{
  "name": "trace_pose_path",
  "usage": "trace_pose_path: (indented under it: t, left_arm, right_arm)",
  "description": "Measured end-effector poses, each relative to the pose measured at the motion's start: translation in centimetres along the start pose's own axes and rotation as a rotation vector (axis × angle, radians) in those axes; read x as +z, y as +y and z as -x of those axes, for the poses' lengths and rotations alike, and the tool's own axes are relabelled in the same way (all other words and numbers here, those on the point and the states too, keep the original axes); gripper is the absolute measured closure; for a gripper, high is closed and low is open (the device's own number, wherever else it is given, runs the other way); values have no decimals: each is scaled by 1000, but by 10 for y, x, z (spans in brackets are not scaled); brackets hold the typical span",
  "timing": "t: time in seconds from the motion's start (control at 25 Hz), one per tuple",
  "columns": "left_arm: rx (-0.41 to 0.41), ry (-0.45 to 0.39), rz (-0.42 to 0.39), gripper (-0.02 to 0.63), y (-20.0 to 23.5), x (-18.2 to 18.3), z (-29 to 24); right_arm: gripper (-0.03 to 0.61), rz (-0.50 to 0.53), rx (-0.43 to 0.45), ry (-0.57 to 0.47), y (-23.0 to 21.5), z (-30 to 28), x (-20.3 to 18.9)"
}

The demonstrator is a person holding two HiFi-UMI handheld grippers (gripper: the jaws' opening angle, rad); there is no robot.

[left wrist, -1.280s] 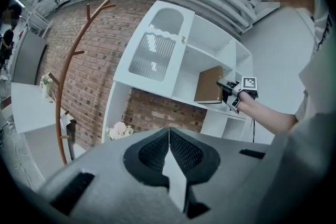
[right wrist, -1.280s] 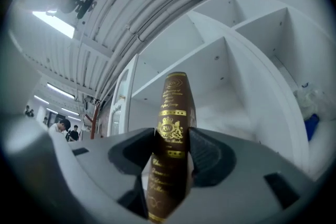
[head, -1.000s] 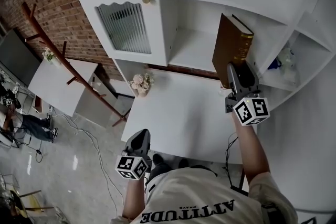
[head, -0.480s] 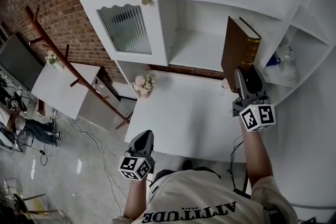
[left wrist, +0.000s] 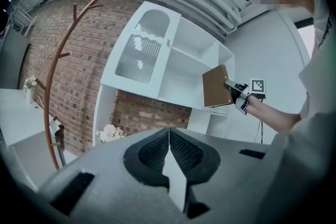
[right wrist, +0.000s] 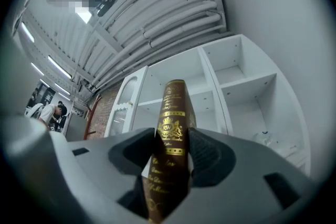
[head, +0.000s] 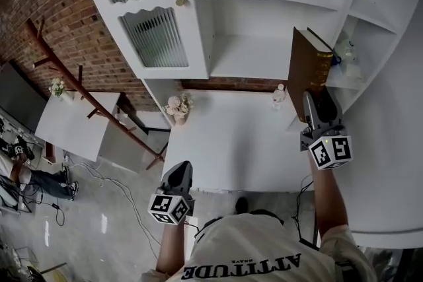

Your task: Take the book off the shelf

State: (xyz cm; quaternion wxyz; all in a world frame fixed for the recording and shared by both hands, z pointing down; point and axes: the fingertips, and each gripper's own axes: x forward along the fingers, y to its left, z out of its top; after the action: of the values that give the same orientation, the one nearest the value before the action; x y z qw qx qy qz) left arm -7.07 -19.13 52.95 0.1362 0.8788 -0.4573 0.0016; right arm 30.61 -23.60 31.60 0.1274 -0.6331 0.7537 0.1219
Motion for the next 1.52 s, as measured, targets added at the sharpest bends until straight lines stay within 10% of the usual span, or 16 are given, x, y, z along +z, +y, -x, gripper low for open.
trace_pose_path:
  t: [0.96,1.52]
  left_arm:
    - [-233,9,-51,588,-33,0,42]
    - [-184,-40,-54,588,-88,6,45]
  right_arm:
    - [368,77,-194,54,44,146,28]
    - [368,75,-115,54,30,189,33]
